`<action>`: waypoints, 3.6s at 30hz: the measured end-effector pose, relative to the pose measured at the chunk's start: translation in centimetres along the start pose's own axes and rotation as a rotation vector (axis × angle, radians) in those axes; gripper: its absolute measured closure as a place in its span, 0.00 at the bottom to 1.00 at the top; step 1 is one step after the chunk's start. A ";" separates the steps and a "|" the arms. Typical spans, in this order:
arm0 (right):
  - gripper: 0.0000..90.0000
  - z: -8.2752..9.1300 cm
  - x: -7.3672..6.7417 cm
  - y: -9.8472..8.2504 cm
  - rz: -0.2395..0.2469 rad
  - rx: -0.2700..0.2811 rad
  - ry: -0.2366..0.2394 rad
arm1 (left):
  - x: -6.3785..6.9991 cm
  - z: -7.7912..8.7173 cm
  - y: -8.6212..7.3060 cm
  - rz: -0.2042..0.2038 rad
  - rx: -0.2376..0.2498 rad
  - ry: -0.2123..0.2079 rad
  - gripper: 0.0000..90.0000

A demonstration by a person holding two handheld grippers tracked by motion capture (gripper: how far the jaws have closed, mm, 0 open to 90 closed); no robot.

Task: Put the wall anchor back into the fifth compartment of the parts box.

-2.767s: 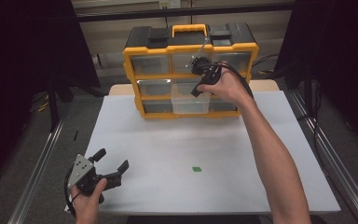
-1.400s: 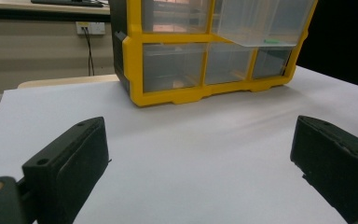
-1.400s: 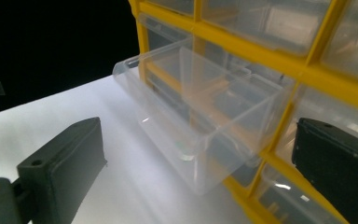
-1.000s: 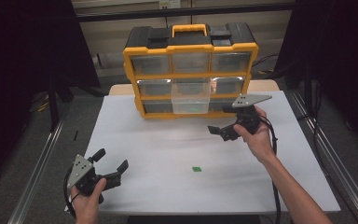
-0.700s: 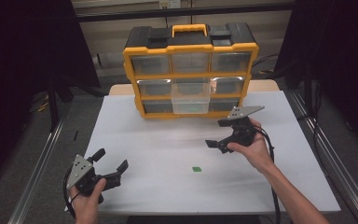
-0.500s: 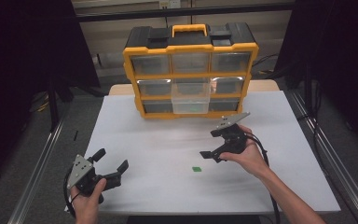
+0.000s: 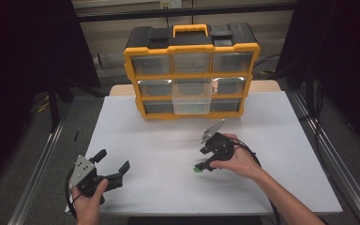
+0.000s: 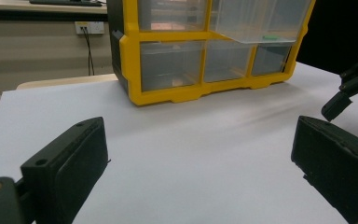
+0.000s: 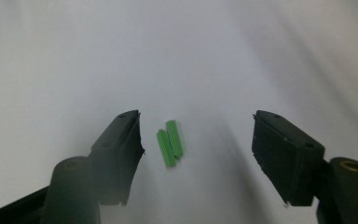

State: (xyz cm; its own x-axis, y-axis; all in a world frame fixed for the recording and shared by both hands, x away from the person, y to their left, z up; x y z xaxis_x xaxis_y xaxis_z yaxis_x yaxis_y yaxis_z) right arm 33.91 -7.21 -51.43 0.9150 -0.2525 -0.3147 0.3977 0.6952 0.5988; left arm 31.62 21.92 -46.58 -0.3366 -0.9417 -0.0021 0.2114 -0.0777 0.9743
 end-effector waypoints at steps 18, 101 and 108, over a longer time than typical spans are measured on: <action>0.71 -1.4 0.7 0.1 0.005 -0.196 0.070 | 0.0 0.0 -0.1 0.004 -0.006 -0.009 0.04; 0.95 8.8 -0.2 7.4 0.133 0.187 0.019 | 0.2 0.1 0.1 -0.005 0.004 -0.015 0.04; 0.95 11.1 0.0 9.9 0.153 0.204 -0.014 | 0.3 0.1 0.1 -0.001 0.005 -0.016 0.04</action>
State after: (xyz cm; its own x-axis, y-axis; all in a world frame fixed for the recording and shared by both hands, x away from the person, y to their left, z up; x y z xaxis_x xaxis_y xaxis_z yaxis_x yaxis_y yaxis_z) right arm 38.57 -7.83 -37.36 0.9658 -0.1653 -0.1996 0.2588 0.5764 0.7751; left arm 31.47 21.71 -46.44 -0.3509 -0.9364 0.0009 0.2066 -0.0765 0.9754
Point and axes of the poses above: each handheld gripper's, and its own axes: z roughly backward along the jaws, y roughly out of its top, x roughly to its right, the point moved 9 cm from there along -z, roughly forward along the jaws, and after that the axes turned 14 degrees about y, right-handed, at the moved point
